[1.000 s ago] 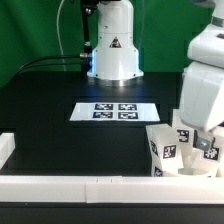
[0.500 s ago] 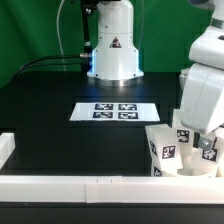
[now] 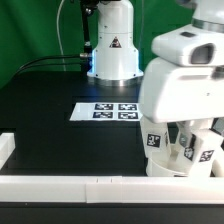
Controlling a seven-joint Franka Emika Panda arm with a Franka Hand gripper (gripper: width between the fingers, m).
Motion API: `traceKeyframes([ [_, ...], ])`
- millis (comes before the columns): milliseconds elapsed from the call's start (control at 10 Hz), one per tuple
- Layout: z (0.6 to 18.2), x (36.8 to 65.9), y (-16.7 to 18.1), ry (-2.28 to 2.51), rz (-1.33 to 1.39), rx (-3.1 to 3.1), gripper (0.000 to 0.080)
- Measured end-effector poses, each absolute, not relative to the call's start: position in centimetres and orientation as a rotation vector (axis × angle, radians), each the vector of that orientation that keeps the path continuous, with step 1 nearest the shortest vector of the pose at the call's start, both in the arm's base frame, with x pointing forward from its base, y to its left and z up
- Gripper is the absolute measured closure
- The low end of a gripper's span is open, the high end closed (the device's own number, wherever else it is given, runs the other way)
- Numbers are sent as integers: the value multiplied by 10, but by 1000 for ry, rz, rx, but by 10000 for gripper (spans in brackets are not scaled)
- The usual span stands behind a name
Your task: Assemble stool
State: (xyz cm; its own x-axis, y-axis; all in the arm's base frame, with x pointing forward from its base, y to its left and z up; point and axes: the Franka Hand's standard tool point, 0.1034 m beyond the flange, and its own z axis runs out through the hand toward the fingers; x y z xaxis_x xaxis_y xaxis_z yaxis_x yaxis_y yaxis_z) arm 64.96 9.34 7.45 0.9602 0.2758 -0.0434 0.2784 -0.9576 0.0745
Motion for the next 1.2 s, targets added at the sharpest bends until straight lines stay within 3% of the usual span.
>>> traceKeyframes([
  [300,76,651,92,14,-26,3060,465],
  [700,74,653,69,-1021,-5,2972,465],
  [1100,73,647,59,-1444,-19,2781,464],
  [1200,72,647,57,-1477,-22,2761,375],
])
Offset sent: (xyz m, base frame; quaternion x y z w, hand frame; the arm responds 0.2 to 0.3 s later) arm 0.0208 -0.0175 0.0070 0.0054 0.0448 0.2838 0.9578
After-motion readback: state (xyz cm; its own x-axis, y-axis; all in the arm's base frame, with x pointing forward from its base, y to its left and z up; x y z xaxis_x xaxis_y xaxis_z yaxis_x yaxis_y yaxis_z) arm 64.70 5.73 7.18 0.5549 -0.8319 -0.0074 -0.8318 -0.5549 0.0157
